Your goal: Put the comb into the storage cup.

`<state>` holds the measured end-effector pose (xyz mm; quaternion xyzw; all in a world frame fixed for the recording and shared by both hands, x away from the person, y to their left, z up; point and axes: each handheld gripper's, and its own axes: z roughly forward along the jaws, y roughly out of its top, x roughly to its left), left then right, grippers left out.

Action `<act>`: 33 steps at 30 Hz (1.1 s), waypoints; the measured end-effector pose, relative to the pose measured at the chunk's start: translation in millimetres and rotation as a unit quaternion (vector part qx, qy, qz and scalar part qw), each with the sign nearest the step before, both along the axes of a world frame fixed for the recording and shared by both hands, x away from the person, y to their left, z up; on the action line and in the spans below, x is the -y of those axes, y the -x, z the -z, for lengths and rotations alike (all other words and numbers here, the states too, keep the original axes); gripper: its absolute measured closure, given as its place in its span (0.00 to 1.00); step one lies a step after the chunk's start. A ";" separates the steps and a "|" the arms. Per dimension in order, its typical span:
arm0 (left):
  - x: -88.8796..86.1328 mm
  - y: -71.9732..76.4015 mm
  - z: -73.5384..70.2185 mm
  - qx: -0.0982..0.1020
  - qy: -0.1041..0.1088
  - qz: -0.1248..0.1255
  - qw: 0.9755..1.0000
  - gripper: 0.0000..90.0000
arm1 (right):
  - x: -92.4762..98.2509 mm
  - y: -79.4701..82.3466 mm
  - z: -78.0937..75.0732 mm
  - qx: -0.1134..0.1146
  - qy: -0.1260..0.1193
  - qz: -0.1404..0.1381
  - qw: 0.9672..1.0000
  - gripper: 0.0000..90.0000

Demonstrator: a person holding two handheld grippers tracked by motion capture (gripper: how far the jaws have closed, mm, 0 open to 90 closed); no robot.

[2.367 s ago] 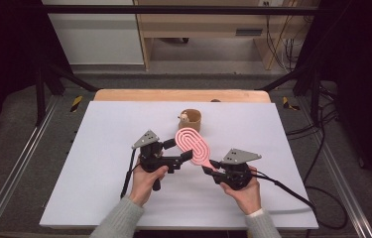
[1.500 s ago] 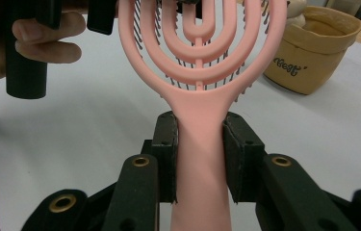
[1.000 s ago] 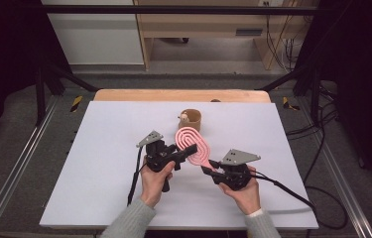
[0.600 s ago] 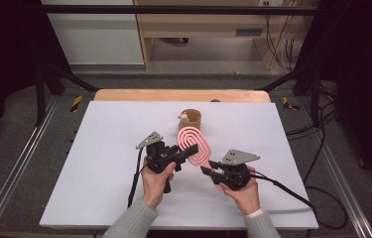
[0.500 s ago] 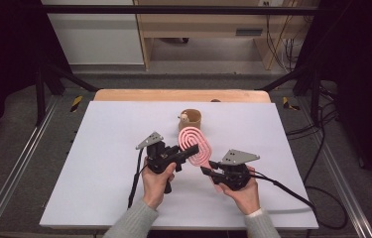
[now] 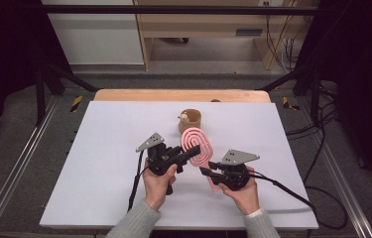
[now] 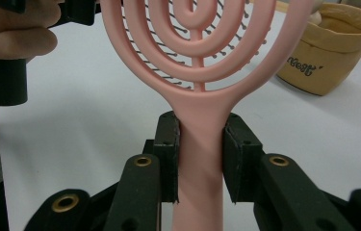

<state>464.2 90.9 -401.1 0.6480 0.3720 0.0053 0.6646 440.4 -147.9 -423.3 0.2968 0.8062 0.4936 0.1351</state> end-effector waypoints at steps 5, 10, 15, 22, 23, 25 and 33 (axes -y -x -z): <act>1.7 2.1 -2.9 0.011 -0.002 0.002 1.000 0.69 | 0.4 0.3 -0.8 -0.001 -0.004 -0.002 1.000 0.79; 4.3 5.3 -7.2 0.023 -0.008 0.003 1.000 0.70 | 1.0 0.9 -2.1 0.000 -0.010 -0.004 1.000 0.78; 6.5 5.7 -11.3 0.027 -0.010 0.003 1.000 0.70 | 2.2 1.5 -3.9 0.003 -0.014 -0.003 1.000 0.78; 7.0 5.2 -15.7 0.037 -0.028 -0.009 0.999 0.71 | 3.9 2.2 -6.0 0.008 -0.018 -0.004 1.000 0.71; 6.0 4.4 -16.3 0.037 -0.028 -0.009 0.999 0.71 | 4.4 2.6 -6.8 0.010 -0.020 -0.004 1.000 0.69; 3.9 3.6 -18.4 0.039 -0.030 -0.012 0.999 0.71 | 5.6 3.2 -8.2 0.015 -0.024 -0.008 1.000 0.63; -7.6 0.0 -30.5 0.055 -0.045 -0.038 0.997 0.71 | 12.7 5.2 -15.3 0.041 -0.045 0.009 0.998 0.28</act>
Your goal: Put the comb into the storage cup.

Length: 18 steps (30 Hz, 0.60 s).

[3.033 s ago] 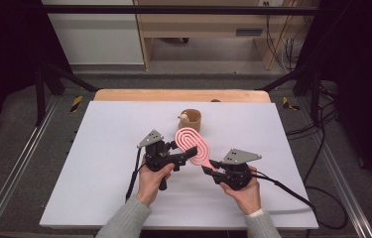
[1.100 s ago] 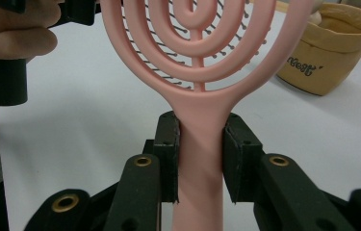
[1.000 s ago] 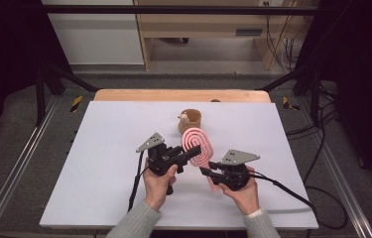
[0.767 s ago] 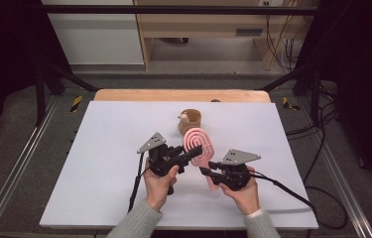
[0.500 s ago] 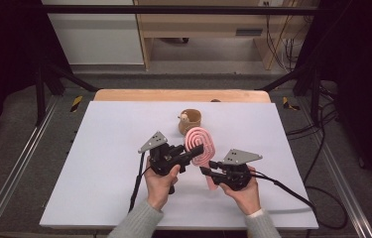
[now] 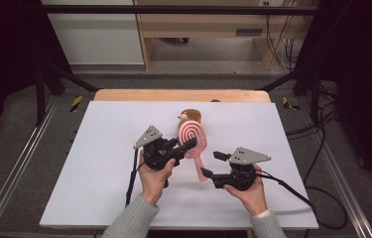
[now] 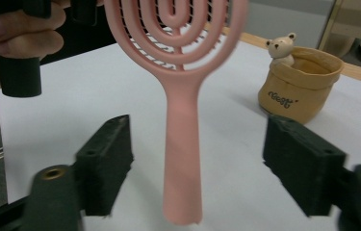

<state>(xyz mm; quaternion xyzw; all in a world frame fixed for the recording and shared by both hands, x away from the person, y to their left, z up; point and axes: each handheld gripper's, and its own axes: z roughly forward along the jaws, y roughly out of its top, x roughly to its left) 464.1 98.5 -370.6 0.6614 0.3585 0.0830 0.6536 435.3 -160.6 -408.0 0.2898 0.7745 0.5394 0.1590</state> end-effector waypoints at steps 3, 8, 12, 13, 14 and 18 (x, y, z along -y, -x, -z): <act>-4.8 -1.9 -4.8 0.006 -0.004 -0.007 1.000 0.71 | 5.2 -1.4 0.6 0.001 -0.013 0.006 1.000 0.17; -13.4 -5.5 -10.4 0.009 -0.007 -0.016 1.000 0.71 | 18.0 -4.4 4.9 -0.015 -0.017 0.022 1.000 0.09; -18.2 -7.7 -13.0 0.010 -0.011 -0.021 1.000 0.71 | 26.8 -5.0 6.0 -0.026 -0.030 0.033 0.999 0.06; -18.9 -8.0 -13.6 0.011 -0.012 -0.022 1.000 0.71 | 29.0 -5.2 6.0 -0.028 -0.031 0.036 0.998 0.04; -19.8 -8.5 -14.5 0.011 -0.012 -0.023 1.000 0.71 | 30.4 -5.1 6.2 -0.028 -0.030 0.033 0.999 0.03; -22.5 -10.8 -19.3 0.014 -0.020 -0.024 0.999 0.71 | 36.5 -5.4 8.4 -0.032 -0.031 0.035 0.998 0.02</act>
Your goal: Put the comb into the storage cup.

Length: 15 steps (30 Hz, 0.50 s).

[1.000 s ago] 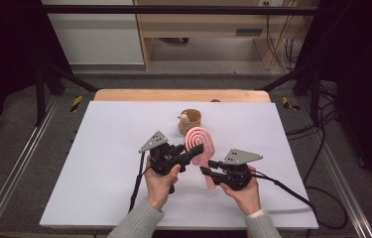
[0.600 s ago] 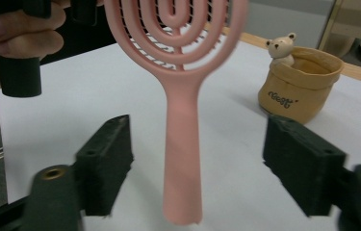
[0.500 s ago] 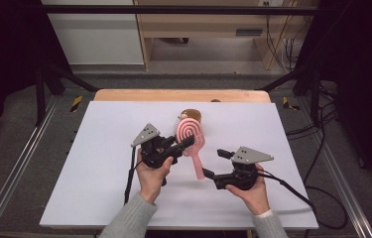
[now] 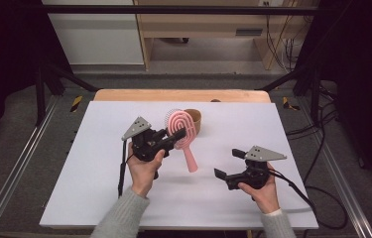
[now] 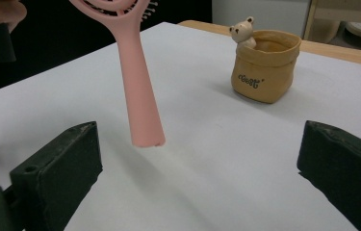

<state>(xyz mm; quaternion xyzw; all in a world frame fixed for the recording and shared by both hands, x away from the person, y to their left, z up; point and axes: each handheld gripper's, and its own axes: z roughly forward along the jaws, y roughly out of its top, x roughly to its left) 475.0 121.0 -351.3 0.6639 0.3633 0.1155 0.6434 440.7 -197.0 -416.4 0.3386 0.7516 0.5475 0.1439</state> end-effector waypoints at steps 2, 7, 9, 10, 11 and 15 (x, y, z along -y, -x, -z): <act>-1.4 -1.1 -3.1 0.003 -0.004 -0.002 1.000 0.71 | 3.3 -0.4 1.5 -0.002 0.000 0.003 1.000 0.01; -4.9 -3.8 -8.5 0.006 -0.008 -0.005 1.000 0.71 | 11.8 -1.1 5.9 -0.004 -0.002 -0.001 1.000 0.00; -6.6 -5.3 -10.5 0.007 -0.007 -0.008 1.000 0.71 | 14.9 -1.5 7.7 -0.005 -0.002 0.001 1.000 0.00; -7.3 -6.2 -11.2 0.007 -0.007 -0.009 1.000 0.71 | 16.4 -1.7 8.6 -0.006 0.000 0.002 1.000 0.00; -7.7 -6.9 -11.9 0.007 -0.006 -0.010 1.000 0.71 | 18.1 -2.0 9.5 -0.005 0.002 0.005 1.000 0.00; -8.6 -10.3 -14.1 0.007 -0.008 -0.014 1.000 0.71 | 24.0 -3.0 13.3 -0.008 0.001 0.007 1.000 0.00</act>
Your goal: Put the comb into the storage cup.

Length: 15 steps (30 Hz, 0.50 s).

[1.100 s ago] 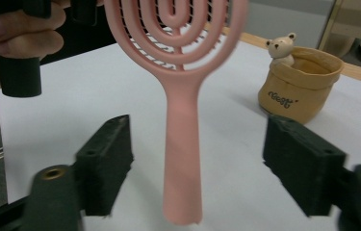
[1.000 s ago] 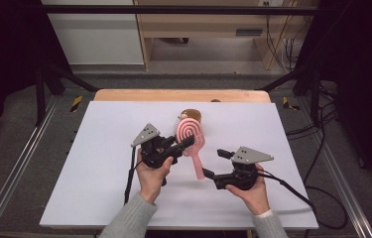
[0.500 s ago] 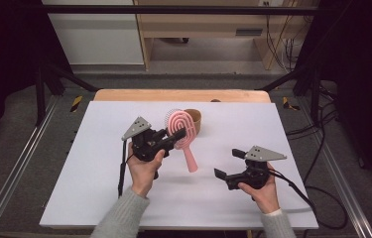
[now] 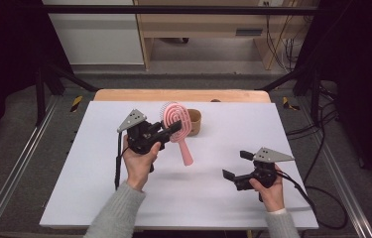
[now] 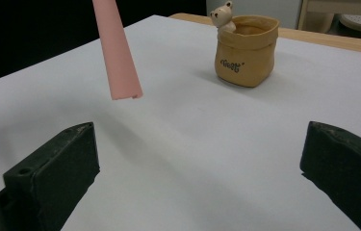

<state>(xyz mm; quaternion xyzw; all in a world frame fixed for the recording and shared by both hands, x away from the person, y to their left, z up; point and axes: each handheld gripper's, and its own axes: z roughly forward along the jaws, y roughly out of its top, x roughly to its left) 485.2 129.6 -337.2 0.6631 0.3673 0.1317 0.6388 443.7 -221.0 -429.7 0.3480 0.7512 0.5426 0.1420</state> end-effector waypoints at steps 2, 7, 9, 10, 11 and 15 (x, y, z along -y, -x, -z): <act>-0.6 -2.2 -0.8 0.000 -0.003 -0.002 1.000 0.71 | 2.7 -0.6 2.0 -0.003 0.001 0.004 1.000 0.00; -1.7 -7.6 -2.3 -0.002 -0.004 -0.009 1.000 0.71 | 10.0 -2.1 6.5 -0.007 0.004 0.008 1.000 0.00; -2.4 -9.7 -3.3 -0.002 -0.005 -0.012 1.000 0.71 | 12.3 -2.5 8.0 -0.010 0.006 0.011 1.000 0.00; -2.8 -11.0 -3.9 -0.002 -0.007 -0.012 1.000 0.71 | 13.5 -2.9 8.8 -0.011 0.007 0.011 1.000 0.00; -2.5 -12.0 -4.6 -0.003 -0.004 -0.014 1.000 0.71 | 14.7 -3.2 9.7 -0.012 0.010 0.012 1.000 0.00; -3.5 -16.0 -8.4 -0.002 -0.006 -0.015 1.000 0.71 | 19.6 -4.3 13.3 -0.018 0.017 0.014 1.000 0.00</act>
